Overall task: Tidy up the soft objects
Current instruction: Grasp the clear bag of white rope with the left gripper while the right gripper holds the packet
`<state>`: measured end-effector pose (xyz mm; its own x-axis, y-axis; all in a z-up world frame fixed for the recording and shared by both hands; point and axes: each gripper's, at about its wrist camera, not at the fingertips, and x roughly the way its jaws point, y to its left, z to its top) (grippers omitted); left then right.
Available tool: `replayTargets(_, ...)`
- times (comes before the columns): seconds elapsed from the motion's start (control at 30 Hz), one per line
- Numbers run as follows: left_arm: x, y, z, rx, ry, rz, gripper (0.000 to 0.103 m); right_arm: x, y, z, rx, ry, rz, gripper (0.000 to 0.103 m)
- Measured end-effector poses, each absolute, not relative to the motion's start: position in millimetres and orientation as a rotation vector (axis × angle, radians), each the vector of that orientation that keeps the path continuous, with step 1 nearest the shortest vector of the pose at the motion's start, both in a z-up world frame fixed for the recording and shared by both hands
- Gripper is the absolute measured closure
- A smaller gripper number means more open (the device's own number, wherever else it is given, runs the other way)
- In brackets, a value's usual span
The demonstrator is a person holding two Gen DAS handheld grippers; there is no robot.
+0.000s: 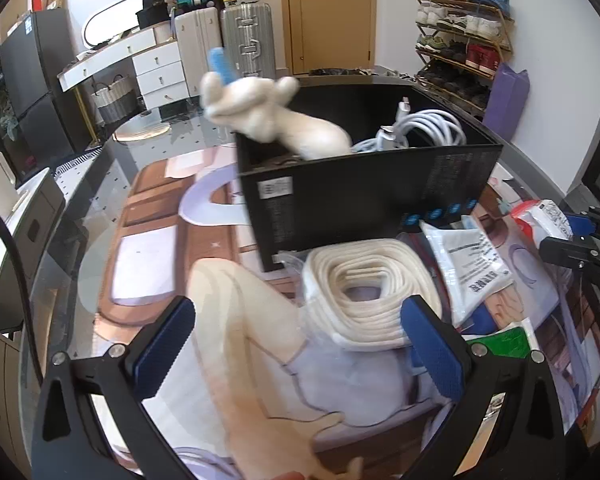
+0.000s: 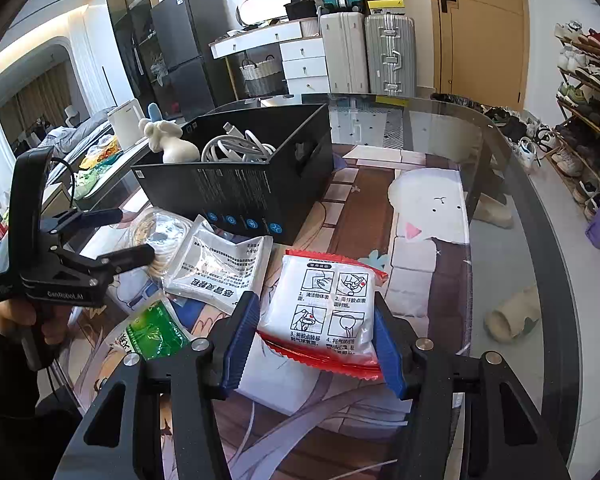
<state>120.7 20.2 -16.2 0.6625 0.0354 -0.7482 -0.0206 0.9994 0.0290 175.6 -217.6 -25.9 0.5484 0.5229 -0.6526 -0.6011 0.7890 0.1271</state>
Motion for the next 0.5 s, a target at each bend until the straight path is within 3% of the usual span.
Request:
replayTargets(0.23, 118, 35, -13, -0.008, 0.848, 0.061, 0.0, 175, -216, -27, -0.119, 0.732, 0.671, 0.047)
replayTargets(0.5, 135, -5, -15, 0.049, 0.883, -0.028, 0.0, 174, -212, -28, -0.124, 0.733, 0.679, 0.047)
